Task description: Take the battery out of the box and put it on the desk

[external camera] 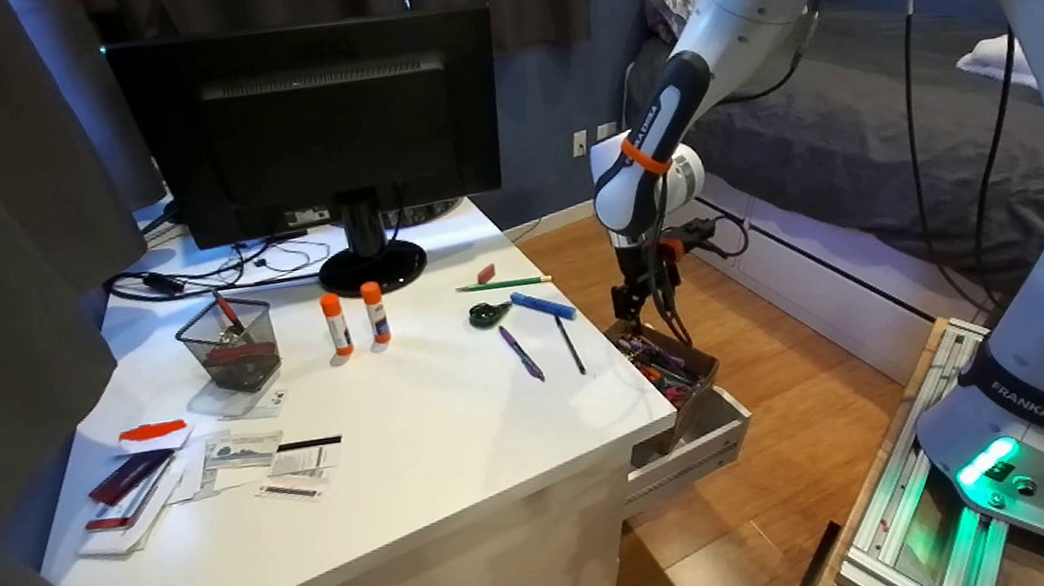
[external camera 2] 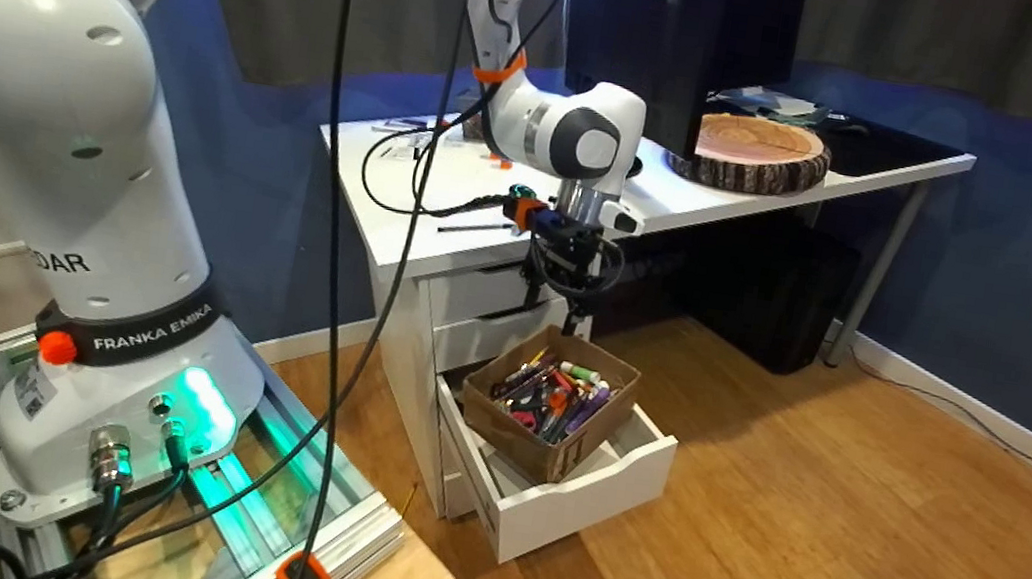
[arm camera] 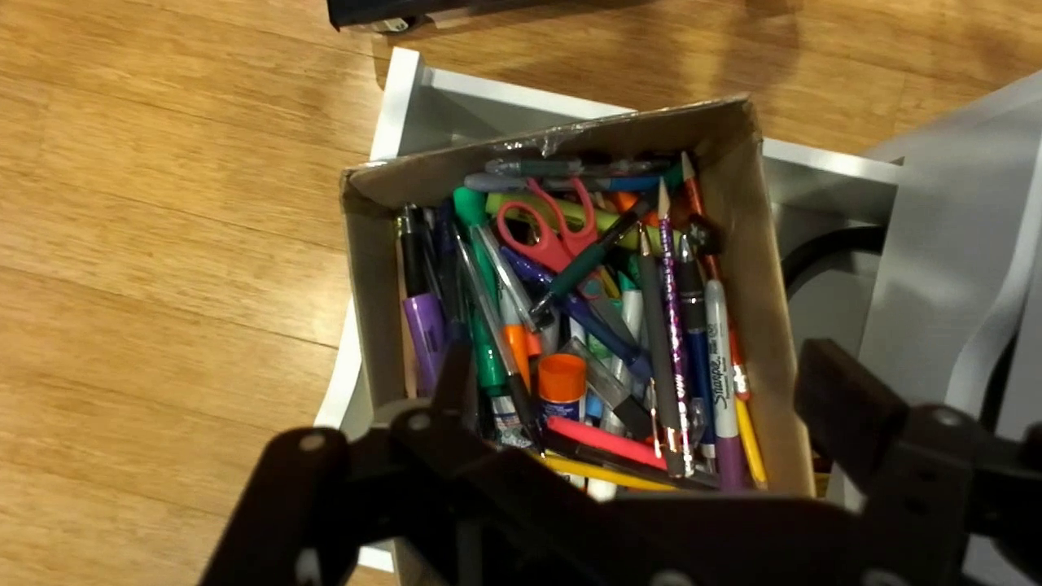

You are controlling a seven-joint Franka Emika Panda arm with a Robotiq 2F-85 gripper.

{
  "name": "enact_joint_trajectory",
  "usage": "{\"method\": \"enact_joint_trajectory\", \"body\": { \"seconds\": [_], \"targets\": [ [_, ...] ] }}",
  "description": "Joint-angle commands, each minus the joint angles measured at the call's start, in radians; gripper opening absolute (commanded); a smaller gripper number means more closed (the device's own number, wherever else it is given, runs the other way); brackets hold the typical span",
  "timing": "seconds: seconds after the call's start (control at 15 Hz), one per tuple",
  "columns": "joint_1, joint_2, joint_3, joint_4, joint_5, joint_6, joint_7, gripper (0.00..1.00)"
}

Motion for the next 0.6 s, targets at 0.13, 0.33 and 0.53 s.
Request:
{"method": "enact_joint_trajectory", "body": {
  "seconds": [0.13, 0.33, 0.53],
  "targets": [
    [-0.043, 0.101, 0.056, 0.05, 0.055, 0.087, -0.063, 0.93],
    [-0.037, 0.135, 0.069, 0.083, 0.065, 0.112, -0.053, 0.78],
    [-0.036, 0.174, 0.084, 0.133, 0.077, 0.113, -0.049, 0.54]
  ]
}}
